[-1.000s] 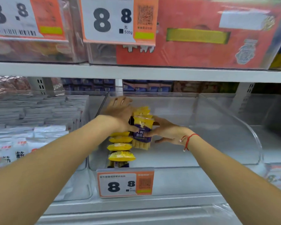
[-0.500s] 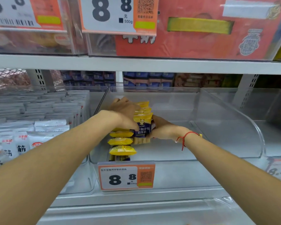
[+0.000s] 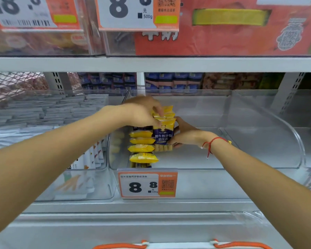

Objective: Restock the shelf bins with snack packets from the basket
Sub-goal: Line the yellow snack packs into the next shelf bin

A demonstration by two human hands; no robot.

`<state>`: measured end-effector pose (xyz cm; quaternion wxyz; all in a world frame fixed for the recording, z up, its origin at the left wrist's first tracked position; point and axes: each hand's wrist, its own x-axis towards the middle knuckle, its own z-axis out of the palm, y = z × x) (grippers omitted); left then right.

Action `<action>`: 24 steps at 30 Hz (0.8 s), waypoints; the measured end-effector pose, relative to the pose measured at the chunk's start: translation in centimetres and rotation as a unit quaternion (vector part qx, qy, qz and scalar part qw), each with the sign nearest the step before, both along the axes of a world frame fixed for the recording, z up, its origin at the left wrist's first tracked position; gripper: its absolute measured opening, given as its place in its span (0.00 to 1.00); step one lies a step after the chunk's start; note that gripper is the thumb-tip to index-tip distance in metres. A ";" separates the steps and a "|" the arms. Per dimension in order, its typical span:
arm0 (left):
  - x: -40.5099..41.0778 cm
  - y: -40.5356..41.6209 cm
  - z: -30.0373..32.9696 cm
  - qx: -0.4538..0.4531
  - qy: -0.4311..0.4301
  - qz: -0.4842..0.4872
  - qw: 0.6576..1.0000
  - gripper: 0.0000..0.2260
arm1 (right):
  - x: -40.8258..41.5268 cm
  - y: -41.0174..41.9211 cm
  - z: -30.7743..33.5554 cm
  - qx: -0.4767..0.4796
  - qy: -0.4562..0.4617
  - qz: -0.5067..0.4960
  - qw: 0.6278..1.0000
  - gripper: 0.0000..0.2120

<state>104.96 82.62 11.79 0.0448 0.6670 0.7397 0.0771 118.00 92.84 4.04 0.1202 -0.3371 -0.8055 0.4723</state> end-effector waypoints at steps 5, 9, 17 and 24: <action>2.0 -2.3 -0.1 -0.229 0.094 -0.051 0.968 0.24 | -0.1 0.0 0.2 0.010 -0.022 -0.012 1.000 0.37; 2.4 -2.6 -1.7 -0.194 0.225 -0.037 0.954 0.26 | 0.1 0.3 0.2 0.107 -0.049 -0.053 0.992 0.47; -0.1 -2.4 -0.7 -0.022 0.216 0.046 0.975 0.18 | 0.2 0.0 1.4 0.243 0.121 -0.124 0.954 0.07; 0.3 -1.3 -0.3 -0.004 0.243 0.108 0.964 0.12 | 0.5 -2.9 2.7 0.123 -0.123 0.195 0.965 0.03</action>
